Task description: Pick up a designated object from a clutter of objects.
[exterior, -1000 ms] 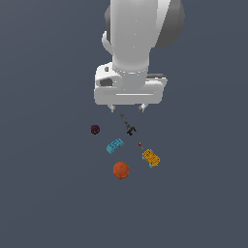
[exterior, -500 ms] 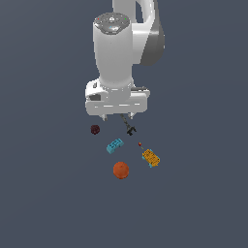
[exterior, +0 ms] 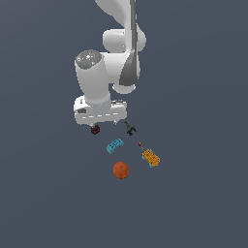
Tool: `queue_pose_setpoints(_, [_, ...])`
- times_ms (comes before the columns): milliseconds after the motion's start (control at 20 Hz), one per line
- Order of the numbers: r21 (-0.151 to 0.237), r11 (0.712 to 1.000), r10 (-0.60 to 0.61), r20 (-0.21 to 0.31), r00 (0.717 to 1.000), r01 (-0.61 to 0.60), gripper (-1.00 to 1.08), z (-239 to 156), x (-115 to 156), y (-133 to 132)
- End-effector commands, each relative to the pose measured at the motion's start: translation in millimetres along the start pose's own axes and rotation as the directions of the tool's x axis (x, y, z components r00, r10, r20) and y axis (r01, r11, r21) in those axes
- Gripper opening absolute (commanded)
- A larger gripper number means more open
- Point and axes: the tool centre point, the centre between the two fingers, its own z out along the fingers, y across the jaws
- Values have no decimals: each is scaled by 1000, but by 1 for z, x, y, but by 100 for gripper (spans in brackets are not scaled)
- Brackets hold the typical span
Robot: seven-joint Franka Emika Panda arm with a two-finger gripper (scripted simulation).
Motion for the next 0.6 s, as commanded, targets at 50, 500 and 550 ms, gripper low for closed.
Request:
queue_pose_setpoints(50, [-1, 1000, -20, -6, 1000, 20, 100, 28, -21, 21])
queue_pose_setpoints(500, [-12, 998, -56, -11, 998, 55, 100, 76, -70, 55])
queue_pose_setpoints(550, [-14, 998, -58, -11, 998, 58, 100, 79, -74, 57])
